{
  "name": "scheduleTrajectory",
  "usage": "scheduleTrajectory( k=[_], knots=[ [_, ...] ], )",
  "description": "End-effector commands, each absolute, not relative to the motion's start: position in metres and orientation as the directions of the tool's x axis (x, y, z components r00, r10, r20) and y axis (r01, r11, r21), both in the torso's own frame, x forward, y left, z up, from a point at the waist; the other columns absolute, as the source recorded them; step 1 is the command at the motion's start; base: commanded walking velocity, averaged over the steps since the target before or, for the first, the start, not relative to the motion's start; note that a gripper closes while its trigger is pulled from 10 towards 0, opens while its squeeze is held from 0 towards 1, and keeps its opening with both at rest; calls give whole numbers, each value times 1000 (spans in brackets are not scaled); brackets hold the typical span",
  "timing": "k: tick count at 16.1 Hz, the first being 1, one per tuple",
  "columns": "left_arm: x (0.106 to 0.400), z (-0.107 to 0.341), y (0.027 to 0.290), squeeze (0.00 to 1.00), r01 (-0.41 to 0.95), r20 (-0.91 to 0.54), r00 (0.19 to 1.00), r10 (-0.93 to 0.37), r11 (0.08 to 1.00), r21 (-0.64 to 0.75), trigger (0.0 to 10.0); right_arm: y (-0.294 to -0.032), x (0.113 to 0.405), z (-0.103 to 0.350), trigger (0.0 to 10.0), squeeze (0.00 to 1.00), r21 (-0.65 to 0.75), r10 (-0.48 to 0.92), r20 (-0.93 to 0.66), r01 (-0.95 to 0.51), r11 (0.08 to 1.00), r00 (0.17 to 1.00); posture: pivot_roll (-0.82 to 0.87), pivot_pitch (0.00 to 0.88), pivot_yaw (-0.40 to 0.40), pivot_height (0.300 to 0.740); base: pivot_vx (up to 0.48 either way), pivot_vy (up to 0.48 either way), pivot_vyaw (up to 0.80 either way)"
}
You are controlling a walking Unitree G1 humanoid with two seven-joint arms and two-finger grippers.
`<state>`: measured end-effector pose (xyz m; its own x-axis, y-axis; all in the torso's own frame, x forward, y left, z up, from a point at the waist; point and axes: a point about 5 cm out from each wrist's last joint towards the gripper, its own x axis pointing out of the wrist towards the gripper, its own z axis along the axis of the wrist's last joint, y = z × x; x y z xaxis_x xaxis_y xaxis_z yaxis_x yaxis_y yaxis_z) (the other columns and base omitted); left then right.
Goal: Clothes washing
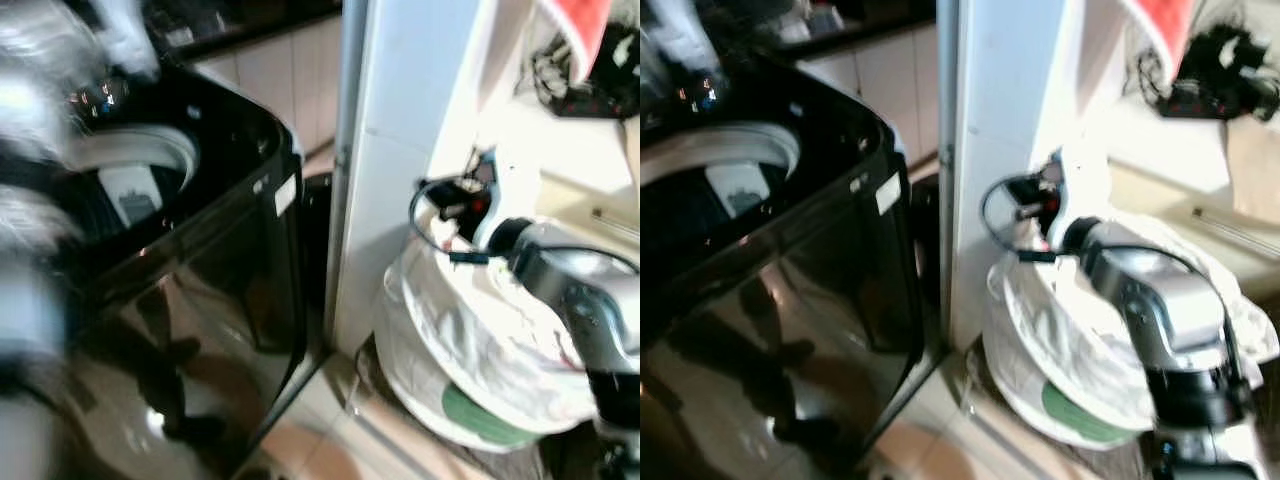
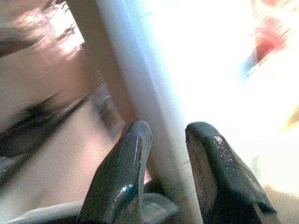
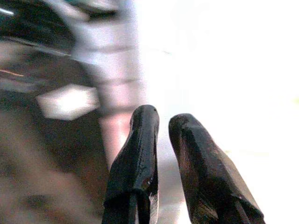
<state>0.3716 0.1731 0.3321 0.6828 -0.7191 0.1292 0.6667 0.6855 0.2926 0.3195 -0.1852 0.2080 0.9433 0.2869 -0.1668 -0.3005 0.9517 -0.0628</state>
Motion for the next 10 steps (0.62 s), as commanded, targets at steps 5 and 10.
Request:
scheduleTrajectory(
  k=[5, 10],
  knots=[
    [338, 230, 102, 0, 739, 115, 649, -752, 659, 140, 10000, -227, 336, 175, 10000, 1000, -142, 57, -218, -89, 986, 974, -21, 0, 35, 740, 0, 0, 0],
    [305, 187, 106, 0, 703, 19, 696, -718, 687, 184, 10000, -264, 343, 120, 10000, 1000, -49, -131, -320, 122, 991, 938, 1, 0, 37, 740, 0, 0, 0]
  ],
)
